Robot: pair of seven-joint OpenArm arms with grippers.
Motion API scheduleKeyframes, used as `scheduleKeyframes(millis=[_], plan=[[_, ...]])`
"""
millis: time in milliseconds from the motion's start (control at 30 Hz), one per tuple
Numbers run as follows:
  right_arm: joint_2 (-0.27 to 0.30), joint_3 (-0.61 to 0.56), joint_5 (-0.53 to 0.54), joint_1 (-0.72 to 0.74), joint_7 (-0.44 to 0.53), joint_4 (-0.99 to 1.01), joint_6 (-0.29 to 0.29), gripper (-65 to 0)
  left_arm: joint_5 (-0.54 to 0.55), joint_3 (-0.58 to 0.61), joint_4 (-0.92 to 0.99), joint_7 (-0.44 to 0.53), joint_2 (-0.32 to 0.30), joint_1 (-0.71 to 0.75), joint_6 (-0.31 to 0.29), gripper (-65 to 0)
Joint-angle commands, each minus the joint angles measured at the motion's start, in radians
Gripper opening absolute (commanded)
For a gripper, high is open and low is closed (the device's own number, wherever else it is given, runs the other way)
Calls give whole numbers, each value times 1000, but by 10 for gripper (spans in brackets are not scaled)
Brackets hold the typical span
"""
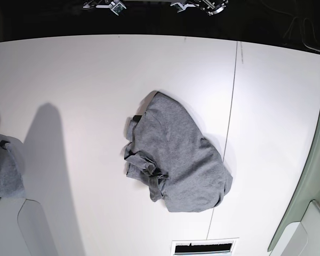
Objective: Layout the t-shirt on the table in an organized manner, then fold the t-shirt properly
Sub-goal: 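Move both grippers down toward the crumpled grey t-shirt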
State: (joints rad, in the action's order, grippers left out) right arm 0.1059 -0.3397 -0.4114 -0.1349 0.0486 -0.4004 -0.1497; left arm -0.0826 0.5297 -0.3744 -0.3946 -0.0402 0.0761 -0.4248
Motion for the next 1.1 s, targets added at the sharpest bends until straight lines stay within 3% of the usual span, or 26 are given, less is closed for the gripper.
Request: scheduleKeyframes(millis=[0,200,467,567,667,733,833,933,1067], plan=[[18,-1,5,-26,8,-31,-5,-641,21,0,-37,-6,-18,27,-7,-523],[123,-1,98,-182,8,-280,-57,-642,110,-70,-344,-23,-119,182,-7,-512],[279,-1,285,-388,7,-743,-143,-642,168,-370,-851,-51,-192,433,-9,-512],[335,-1,322,-444,7,-918,-142,-642,207,-488,-1040,-68,-199,518,-76,-503],[379,-1,349,-472,7,-1065,-143,-642,252,-587,-1220,-119,-200,583,-133,-407],[397,-1,352,-473,3,-1144,-143,-642,330,-633,-1328,-161,-213,616,-149,-363],[397,5,352,-469,3,-1242,-142,-642,395,-687,-1463,-201,-240,656,-148,-362],[391,5,369,-443,3,-1326,-138,-642,412,-721,-1548,-198,-271,663,-148,-362],[381,5,471,-339,3,-1364,-138,-642,475,-727,-1574,-149,-315,619,-143,-361]])
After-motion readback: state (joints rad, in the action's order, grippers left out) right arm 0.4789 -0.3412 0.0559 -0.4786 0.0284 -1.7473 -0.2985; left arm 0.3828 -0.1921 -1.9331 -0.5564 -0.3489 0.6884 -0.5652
